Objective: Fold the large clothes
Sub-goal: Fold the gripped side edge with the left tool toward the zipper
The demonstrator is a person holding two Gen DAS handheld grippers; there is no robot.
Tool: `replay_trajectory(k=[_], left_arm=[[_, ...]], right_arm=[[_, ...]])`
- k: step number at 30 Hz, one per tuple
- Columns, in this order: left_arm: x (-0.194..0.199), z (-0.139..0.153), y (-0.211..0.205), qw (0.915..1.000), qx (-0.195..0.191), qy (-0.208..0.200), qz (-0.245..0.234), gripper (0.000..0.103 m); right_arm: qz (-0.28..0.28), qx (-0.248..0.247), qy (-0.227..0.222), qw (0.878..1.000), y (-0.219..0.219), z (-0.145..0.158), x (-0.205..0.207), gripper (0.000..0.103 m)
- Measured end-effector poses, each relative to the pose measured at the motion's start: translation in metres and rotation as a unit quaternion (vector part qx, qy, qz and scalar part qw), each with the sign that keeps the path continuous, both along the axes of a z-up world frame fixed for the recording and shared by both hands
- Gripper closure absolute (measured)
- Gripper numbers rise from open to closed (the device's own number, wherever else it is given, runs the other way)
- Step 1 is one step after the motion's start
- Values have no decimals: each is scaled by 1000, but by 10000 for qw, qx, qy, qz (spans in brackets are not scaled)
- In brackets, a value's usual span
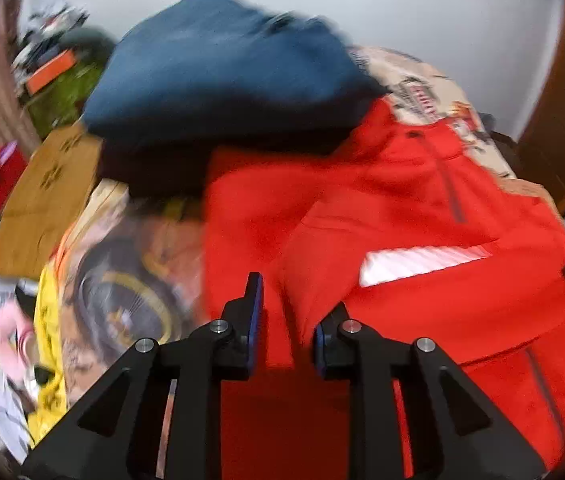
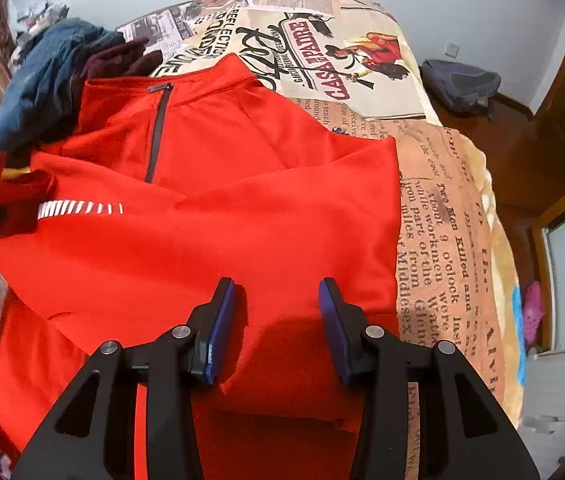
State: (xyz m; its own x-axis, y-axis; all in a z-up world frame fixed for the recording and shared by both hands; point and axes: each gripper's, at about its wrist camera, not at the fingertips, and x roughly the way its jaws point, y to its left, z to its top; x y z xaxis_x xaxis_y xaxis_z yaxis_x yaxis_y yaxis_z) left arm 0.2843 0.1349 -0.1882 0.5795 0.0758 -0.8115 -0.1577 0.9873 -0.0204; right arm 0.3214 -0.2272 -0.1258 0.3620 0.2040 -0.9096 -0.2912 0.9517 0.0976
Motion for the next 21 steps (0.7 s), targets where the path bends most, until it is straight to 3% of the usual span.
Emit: replay_trajectory(k=[5,10,16,19,21], left_arm=[[-19,-33,38,9972,-125,511,525,80],[-30,-50,54,9940,-62,862,672,80],[-29,-14,42,9977,85,539,394,79],[-19,13,29,9995,102,242,190,69],[-10,34,16,10000,62,-48,13,54]], right_arm=[[36,-120,-92,9999,3,-2,-3,59],[56,-220,-98,9997,6,-2,-3,58],[75,-85,17,9999,4,10,4,58],[81,5,-133,9999,5,25,10,58],[117,45,-285,9995,8,37,15,58]])
